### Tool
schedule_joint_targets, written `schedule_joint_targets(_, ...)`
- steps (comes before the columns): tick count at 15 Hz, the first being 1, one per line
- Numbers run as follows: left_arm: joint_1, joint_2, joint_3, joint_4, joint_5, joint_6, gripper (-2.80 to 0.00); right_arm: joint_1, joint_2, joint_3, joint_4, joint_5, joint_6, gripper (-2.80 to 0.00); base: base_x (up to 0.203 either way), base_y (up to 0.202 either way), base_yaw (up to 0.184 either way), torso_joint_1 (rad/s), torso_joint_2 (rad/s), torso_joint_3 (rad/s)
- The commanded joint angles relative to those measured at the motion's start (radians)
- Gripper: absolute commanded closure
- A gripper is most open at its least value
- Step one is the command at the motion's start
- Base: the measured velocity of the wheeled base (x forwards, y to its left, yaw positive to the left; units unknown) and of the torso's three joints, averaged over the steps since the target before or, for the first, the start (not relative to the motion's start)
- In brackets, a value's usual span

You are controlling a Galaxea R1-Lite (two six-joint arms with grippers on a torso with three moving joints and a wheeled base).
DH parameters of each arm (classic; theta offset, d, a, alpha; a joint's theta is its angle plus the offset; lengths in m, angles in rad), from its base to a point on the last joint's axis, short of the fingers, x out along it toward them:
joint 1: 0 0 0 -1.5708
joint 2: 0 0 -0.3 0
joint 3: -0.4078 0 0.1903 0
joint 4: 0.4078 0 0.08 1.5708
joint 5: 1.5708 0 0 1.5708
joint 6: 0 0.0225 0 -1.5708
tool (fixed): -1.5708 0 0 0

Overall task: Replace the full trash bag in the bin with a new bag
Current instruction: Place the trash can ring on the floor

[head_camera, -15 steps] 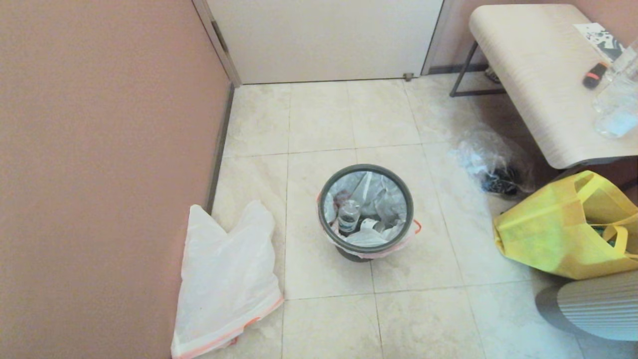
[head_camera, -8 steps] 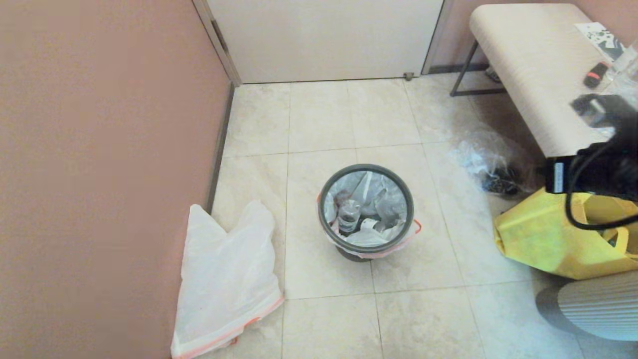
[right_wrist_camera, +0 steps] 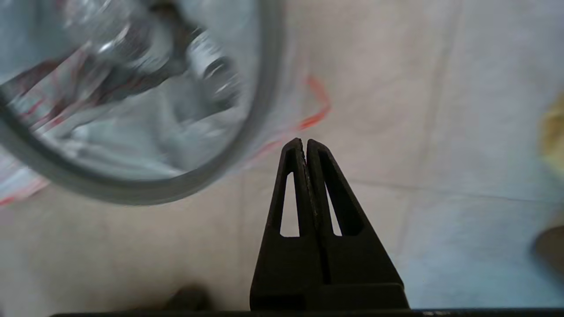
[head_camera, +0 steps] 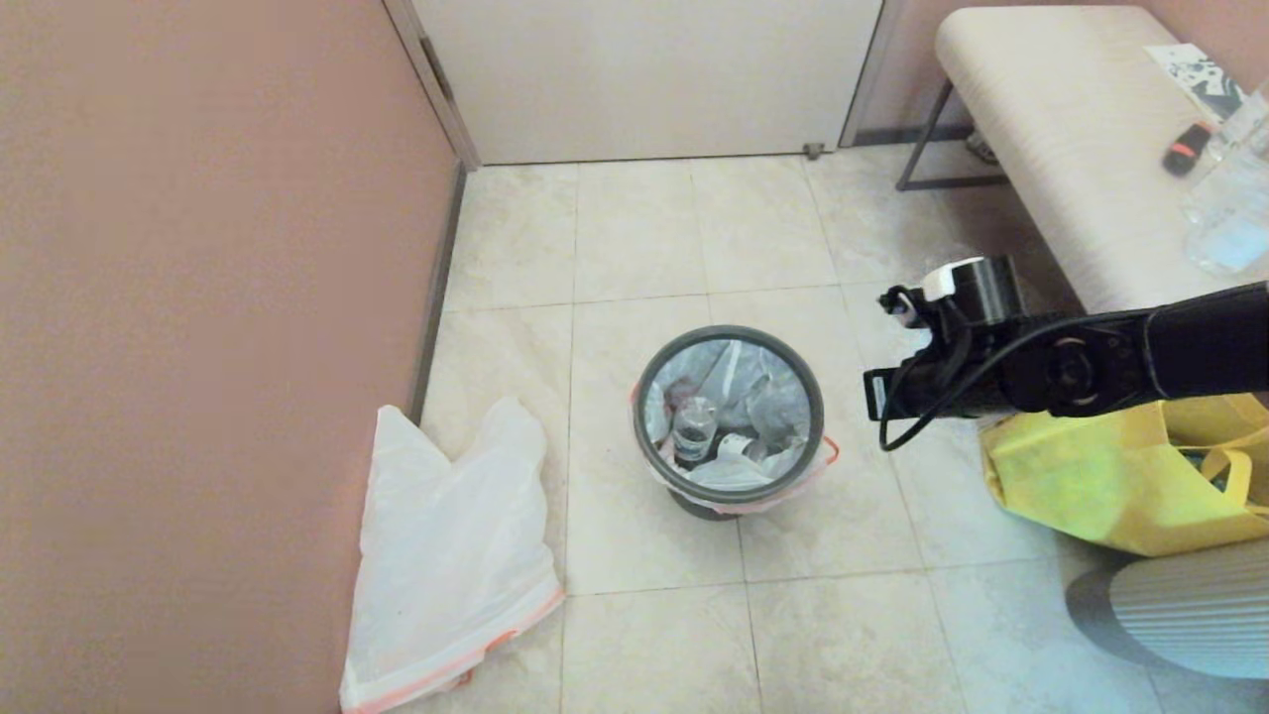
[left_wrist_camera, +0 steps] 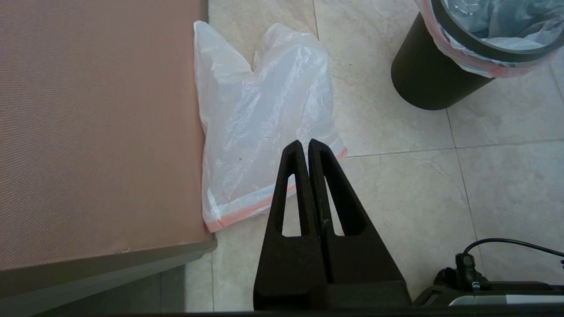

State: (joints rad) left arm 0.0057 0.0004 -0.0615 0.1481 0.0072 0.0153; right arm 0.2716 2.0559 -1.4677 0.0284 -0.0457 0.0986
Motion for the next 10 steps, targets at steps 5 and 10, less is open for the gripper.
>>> schedule_joint_targets(5,0.000,0.000,0.000,0.001,0.000,0.000,0.00,0.070,0.141,-0.271,0.265,0.001,0.050,-2.80,0.000,0.000,0.000,0.000,0.00,0.000)
schedule_joint_targets(10,0.000,0.000,0.000,0.001,0.000,0.000,0.00,0.078,0.274,-0.419,0.273,-0.028,0.061,-2.80,0.000,0.000,0.000,0.000,0.00,0.000)
